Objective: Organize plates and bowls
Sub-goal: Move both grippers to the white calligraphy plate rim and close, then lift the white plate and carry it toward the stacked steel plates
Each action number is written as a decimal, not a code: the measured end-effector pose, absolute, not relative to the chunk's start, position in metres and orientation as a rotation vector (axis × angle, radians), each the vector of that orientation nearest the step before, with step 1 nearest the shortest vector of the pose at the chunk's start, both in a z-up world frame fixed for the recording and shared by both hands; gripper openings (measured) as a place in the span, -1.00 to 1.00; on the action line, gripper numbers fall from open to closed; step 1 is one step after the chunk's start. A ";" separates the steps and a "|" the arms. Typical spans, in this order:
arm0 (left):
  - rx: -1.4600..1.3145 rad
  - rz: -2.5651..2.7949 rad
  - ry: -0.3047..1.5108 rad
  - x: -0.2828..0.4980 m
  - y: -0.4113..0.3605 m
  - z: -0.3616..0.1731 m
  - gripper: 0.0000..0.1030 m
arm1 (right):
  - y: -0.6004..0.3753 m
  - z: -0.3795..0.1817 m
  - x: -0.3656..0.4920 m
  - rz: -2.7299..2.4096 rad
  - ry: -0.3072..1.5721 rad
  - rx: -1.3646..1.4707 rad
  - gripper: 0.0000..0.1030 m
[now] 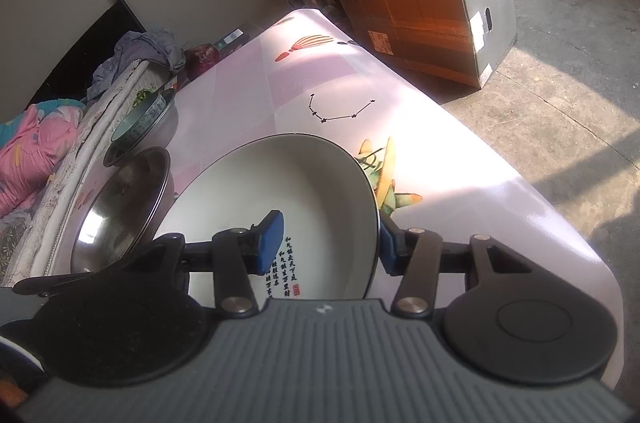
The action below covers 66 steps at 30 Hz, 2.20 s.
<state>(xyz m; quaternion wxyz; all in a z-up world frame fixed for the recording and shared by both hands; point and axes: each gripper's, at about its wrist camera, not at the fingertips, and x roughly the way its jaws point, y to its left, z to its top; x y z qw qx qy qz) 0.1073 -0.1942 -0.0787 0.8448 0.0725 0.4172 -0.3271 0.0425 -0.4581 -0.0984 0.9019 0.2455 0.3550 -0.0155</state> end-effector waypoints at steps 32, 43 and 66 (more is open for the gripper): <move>0.161 -0.668 0.889 0.099 -0.178 -0.079 -0.26 | -0.453 -0.098 0.007 -0.046 0.720 0.522 -0.10; 0.142 -0.647 0.888 0.106 -0.178 -0.077 -0.40 | -0.450 -0.103 0.015 -0.030 0.706 0.535 -0.47; 0.153 -0.651 0.942 0.076 -0.148 -0.073 -0.41 | -0.422 -0.102 -0.018 -0.034 0.738 0.548 -0.43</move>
